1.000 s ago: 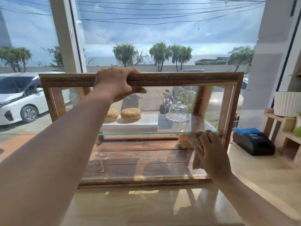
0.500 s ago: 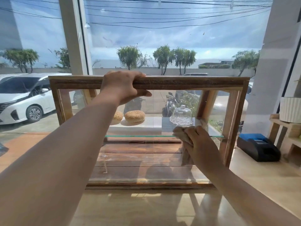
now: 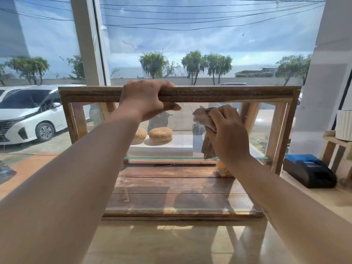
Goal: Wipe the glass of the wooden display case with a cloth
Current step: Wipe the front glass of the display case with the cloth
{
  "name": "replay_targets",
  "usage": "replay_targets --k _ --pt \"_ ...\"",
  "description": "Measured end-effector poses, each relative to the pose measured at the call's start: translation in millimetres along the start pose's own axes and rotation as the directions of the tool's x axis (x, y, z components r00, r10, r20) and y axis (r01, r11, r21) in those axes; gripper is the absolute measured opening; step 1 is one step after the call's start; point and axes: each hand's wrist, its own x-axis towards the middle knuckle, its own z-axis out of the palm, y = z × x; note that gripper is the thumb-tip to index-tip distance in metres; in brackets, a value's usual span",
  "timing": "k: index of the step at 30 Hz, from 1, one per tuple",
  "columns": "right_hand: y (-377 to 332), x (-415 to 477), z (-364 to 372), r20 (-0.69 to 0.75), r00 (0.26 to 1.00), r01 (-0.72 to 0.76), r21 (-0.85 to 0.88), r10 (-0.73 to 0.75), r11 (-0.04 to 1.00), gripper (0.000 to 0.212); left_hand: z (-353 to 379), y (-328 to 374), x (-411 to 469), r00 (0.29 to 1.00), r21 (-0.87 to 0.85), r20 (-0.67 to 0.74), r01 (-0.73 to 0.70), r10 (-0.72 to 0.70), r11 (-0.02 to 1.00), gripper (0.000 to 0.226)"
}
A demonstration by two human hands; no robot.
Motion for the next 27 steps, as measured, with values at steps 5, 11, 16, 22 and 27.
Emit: replay_targets --k 5,11,16,22,27 --pt "-4.4 -56.0 15.5 0.097 0.995 0.032 0.018 -0.034 0.999 0.031 0.5 -0.8 0.8 1.000 -0.007 -0.003 0.001 -0.001 1.000 0.077" --pt "-5.4 -177.2 43.6 0.300 0.953 -0.051 -0.001 0.049 0.999 0.054 -0.2 0.0 0.9 1.000 -0.009 0.008 0.006 -0.006 1.000 0.079" --pt "-15.0 -233.3 68.1 0.402 0.914 -0.074 0.038 0.053 0.997 0.043 0.7 0.0 1.3 1.000 -0.013 0.002 0.002 -0.002 1.000 0.080" --pt "-47.3 -174.8 61.5 0.426 0.898 0.084 0.077 -0.109 0.993 0.062 2.8 -3.2 2.1 1.000 -0.001 -0.022 -0.023 0.023 1.000 0.081" --pt "-47.1 -85.0 42.2 0.206 0.976 0.065 0.033 -0.070 0.997 0.047 1.1 -4.5 3.7 0.998 -0.013 0.007 -0.057 0.057 0.998 0.082"
